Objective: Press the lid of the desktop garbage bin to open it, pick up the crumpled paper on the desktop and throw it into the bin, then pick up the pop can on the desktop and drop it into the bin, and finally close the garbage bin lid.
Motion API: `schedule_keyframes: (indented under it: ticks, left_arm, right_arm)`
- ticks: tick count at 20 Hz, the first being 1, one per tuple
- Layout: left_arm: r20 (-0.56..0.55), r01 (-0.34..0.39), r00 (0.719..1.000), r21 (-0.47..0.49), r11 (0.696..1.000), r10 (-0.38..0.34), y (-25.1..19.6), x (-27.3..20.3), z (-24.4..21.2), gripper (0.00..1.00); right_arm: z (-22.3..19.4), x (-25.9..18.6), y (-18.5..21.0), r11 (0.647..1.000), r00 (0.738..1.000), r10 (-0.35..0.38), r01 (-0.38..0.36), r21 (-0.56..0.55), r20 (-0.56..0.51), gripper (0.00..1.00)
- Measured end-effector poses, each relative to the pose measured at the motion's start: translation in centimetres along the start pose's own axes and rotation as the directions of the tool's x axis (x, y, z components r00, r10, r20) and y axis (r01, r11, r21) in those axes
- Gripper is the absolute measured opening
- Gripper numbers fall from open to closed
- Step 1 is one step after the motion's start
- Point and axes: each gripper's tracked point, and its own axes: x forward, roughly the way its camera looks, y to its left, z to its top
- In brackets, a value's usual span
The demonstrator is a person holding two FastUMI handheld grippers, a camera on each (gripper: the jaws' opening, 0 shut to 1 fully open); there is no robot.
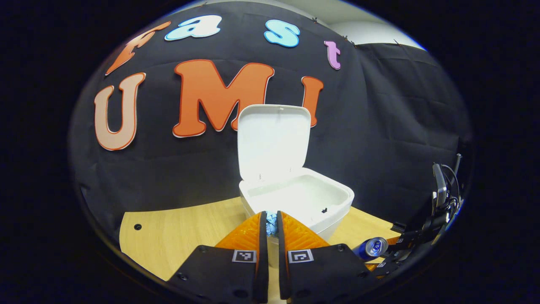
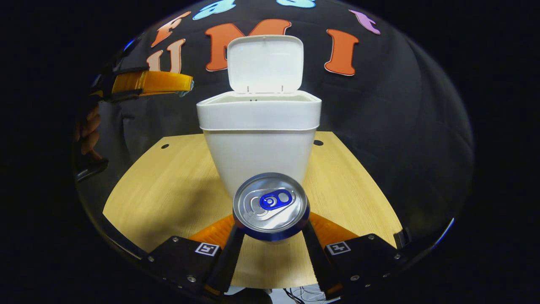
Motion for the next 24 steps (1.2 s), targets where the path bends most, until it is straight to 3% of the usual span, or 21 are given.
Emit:
schedule_keyframes:
  ticks: [5, 14, 19, 21, 24]
  left_arm:
    - [-0.004, 0.047, 0.999, 0.000, 0.999, -0.047, -1.9, 2.1, 0.1, 0.13]
    - [-0.060, 0.069, 0.996, -0.041, 0.997, -0.072, -1.9, 4.2, -2.1, 0.13]
    - [-0.069, 0.094, 0.993, -0.002, 0.996, -0.094, -2.1, 4.2, -2.7, 0.11]
    - [-0.059, 0.091, 0.994, 0.018, 0.996, -0.090, -2.0, 4.3, -2.6, 0.19]
    - [-0.056, 0.103, 0.993, 0.017, 0.995, -0.102, -2.0, 4.5, -2.7, 0.24]
  right_arm:
    - [-0.1, -1.0, -1.6, 0.999, 0.999, -0.039, 0.039, 0.025, 0.013, 0.77]
    - [0.3, -1.5, -3.8, 0.993, 0.995, -0.099, 0.097, 0.062, 0.016, 0.77]
    - [3.6, -2.3, -5.1, 0.992, 0.991, -0.118, 0.115, 0.044, 0.063, 0.77]
    - [5.4, -2.6, -5.3, 0.993, 0.988, -0.119, 0.117, 0.034, 0.094, 0.77]
    - [8.1, -2.7, -5.3, 0.994, 0.984, -0.113, 0.111, 0.019, 0.140, 0.77]
